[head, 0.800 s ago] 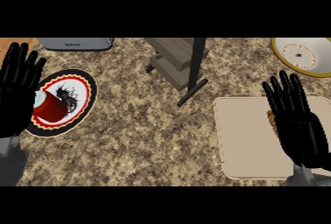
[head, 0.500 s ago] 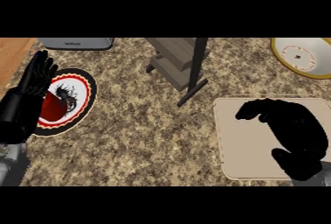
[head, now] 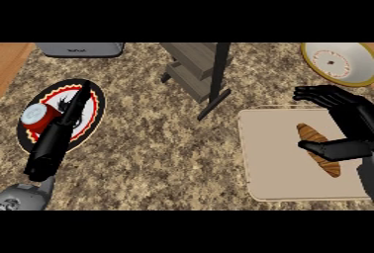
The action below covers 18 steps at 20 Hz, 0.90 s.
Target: Pick the croissant from the tray and place it in the tiered basket
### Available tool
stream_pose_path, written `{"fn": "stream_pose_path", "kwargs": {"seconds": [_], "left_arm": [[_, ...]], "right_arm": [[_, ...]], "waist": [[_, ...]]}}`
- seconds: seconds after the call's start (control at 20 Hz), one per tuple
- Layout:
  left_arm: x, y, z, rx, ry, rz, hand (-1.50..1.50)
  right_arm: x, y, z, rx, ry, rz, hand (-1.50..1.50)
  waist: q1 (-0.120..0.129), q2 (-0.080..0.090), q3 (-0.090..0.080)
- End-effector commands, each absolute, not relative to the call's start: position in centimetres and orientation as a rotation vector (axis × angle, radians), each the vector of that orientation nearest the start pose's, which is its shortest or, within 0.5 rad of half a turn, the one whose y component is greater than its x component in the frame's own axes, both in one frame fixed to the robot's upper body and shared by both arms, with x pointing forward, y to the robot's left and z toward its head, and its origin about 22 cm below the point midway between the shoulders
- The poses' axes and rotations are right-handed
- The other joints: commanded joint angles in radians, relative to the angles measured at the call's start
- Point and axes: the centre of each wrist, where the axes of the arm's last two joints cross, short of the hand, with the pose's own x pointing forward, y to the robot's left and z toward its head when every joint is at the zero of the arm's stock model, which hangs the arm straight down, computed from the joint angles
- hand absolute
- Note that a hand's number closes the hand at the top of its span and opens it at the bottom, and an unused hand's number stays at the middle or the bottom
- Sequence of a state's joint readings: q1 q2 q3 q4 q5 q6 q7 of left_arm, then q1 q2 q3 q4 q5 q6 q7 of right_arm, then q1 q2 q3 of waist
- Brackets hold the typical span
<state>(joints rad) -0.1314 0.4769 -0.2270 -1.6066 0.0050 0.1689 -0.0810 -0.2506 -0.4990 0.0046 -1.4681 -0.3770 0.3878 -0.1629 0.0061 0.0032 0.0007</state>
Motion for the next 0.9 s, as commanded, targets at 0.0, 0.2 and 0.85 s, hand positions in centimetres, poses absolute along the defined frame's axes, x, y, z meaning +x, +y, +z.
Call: {"fn": "stream_pose_path", "kwargs": {"seconds": [0.0,0.2,0.85], "left_arm": [[25.8,26.8,5.7,0.297,-1.756,-0.485,0.00],[25.9,27.2,5.7,0.303,-1.744,-0.481,0.00],[25.0,26.3,4.6,0.305,-1.763,-0.495,0.00]], "right_arm": [[30.8,-35.8,13.3,0.235,-1.758,0.646,-1.50],[29.6,-35.9,16.1,-0.052,-1.508,1.011,-1.50],[25.8,-32.6,23.4,-0.566,-1.119,1.420,-1.50]], "waist": [[0.001,-0.004,-0.001],[-0.004,-0.009,-0.003],[-0.009,-0.006,-0.002]]}}
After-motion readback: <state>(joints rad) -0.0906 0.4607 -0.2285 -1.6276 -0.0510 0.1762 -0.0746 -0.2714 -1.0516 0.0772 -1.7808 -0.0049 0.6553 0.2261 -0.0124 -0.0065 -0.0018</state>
